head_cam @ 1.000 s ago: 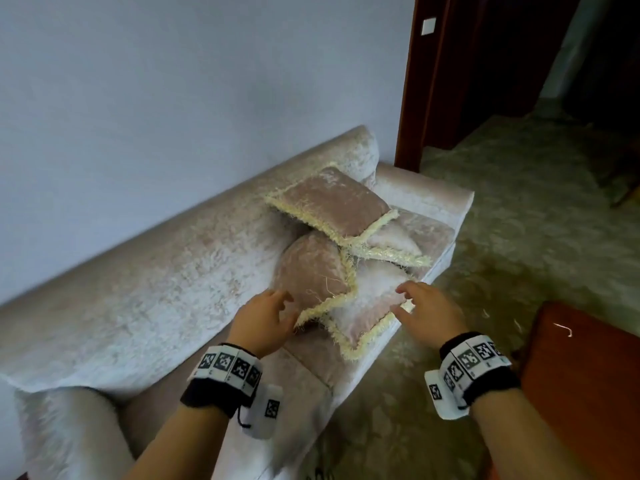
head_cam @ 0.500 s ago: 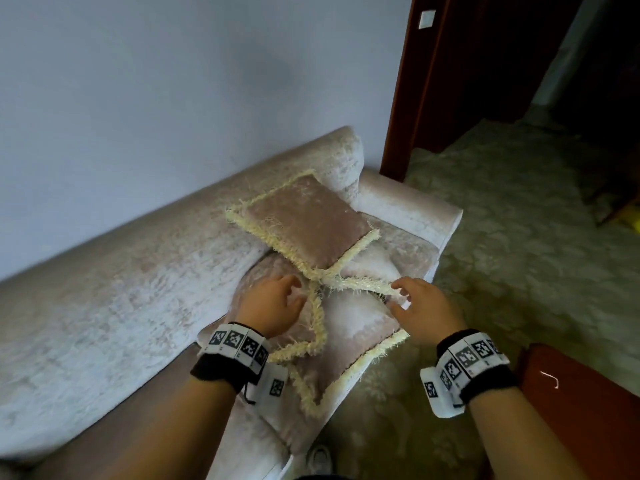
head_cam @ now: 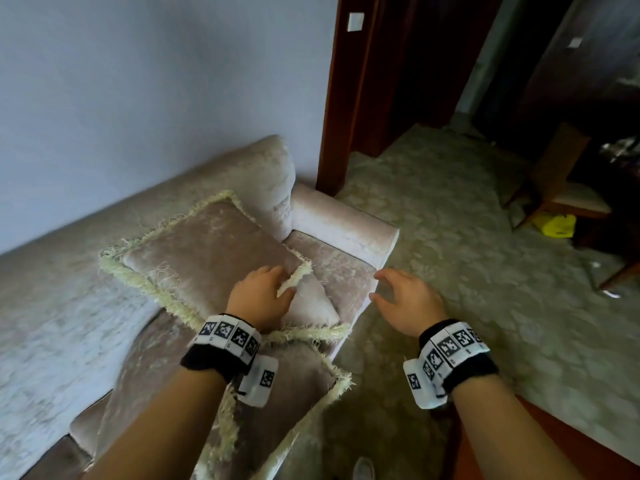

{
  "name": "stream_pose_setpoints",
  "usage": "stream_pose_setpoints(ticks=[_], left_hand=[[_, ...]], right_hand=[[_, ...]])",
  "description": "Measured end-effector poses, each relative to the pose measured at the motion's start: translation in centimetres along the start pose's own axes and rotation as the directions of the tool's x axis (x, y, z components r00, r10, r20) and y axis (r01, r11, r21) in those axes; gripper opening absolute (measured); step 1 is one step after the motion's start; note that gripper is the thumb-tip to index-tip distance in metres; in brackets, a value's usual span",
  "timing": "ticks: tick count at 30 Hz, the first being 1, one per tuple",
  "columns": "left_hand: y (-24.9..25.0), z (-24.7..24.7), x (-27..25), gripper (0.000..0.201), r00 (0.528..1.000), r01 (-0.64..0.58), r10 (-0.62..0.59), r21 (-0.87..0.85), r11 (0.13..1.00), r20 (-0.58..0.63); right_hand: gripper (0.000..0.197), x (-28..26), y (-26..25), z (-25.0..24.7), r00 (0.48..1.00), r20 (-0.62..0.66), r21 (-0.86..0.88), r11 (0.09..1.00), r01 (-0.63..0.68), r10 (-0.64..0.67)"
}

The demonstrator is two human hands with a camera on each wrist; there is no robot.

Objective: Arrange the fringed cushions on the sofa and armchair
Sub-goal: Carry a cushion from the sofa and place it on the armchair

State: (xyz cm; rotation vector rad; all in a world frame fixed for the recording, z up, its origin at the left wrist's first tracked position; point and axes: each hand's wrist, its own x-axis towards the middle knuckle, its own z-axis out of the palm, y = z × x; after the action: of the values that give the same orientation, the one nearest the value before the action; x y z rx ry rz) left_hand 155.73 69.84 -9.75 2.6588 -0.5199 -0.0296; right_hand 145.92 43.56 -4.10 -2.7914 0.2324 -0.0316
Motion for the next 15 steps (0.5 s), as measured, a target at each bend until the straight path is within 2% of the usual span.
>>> stream_pose_setpoints(ticks=[7,10,15], left_hand=[[-1.4,2.4,8.2,0.039,0.977,0.209,-0.209,0.003,0.978,-0.039],[-1.5,2.6,9.9,0.038,0.935,0.347,-0.346,0.002,0.938,-0.075],[-3.0,2.3,10.5,0.039,0.838,0.528,-0.530,-0.050,0.848,-0.134]], right_hand=[[0.035,14.1,3.3,2.3,0.971,0.144,0.063,0.981,0.186,-0.193],[0.037,19.8,2.7,3.3,0.936,0.189,0.067,0.955,0.289,-0.297],[0.040,27.1,0.0,5.5,0.844,0.279,0.099,0.888,0.449,-0.458]])
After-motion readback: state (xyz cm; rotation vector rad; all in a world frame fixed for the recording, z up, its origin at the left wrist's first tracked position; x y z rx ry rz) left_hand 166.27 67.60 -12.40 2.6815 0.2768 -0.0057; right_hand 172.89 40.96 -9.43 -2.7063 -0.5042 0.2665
